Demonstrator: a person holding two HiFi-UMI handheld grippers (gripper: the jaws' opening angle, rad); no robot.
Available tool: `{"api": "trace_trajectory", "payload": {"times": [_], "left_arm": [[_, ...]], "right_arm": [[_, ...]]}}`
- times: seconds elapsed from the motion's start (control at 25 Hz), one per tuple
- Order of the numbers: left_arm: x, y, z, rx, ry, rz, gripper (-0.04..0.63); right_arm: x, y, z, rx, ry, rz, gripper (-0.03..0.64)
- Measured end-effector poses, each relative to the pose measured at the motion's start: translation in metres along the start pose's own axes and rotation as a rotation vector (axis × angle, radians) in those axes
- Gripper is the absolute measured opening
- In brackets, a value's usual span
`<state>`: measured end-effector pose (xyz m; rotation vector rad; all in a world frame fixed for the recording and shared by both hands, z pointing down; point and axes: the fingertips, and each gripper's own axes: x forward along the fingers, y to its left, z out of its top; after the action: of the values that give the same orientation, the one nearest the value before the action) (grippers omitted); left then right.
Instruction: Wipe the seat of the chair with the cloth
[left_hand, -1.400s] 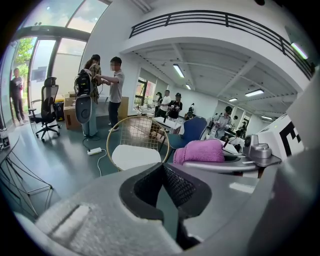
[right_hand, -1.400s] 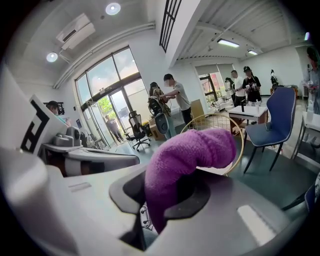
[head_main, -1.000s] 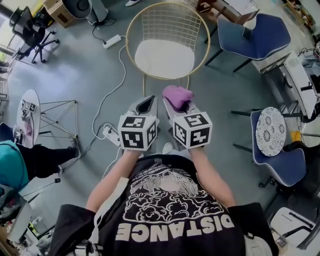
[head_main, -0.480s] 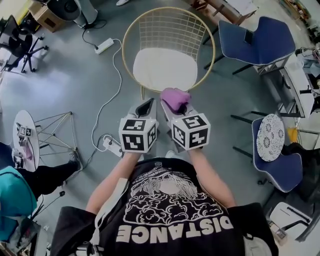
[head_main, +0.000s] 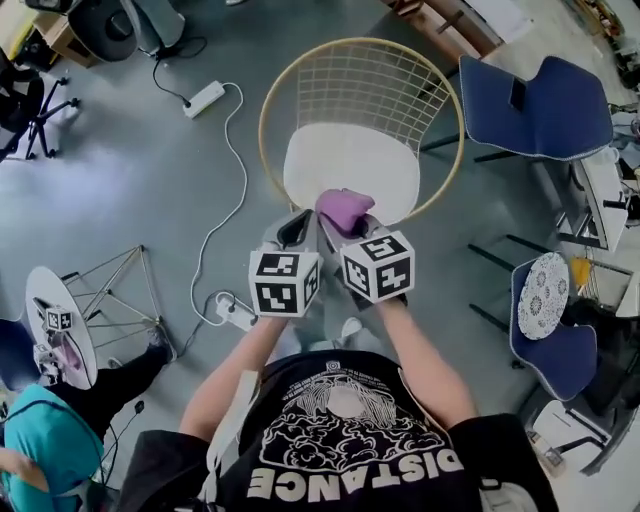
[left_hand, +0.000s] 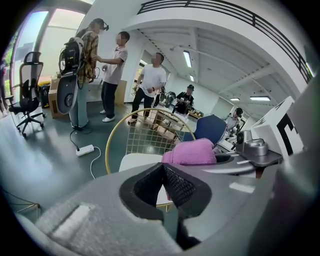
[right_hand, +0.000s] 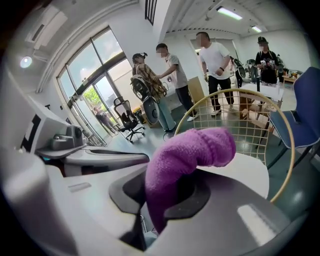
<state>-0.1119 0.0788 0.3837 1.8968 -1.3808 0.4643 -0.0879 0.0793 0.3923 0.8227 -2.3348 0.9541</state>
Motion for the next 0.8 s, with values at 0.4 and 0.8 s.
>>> {"api": "trace_trajectory", "payload": {"times": [0.4, 0.8], "left_arm": [[0.065, 0.085, 0.02, -0.089, 0.03, -0.002, -0.002], [0.102, 0.127, 0.001, -0.108, 0.089, 0.019, -0.002]], "right_arm": [[0.121, -0.042, 0.026, 0.043, 0.064, 0.004, 0.061], [0.205, -0.082, 0.014, 0.08, 0.108, 0.019, 0.061]]}}
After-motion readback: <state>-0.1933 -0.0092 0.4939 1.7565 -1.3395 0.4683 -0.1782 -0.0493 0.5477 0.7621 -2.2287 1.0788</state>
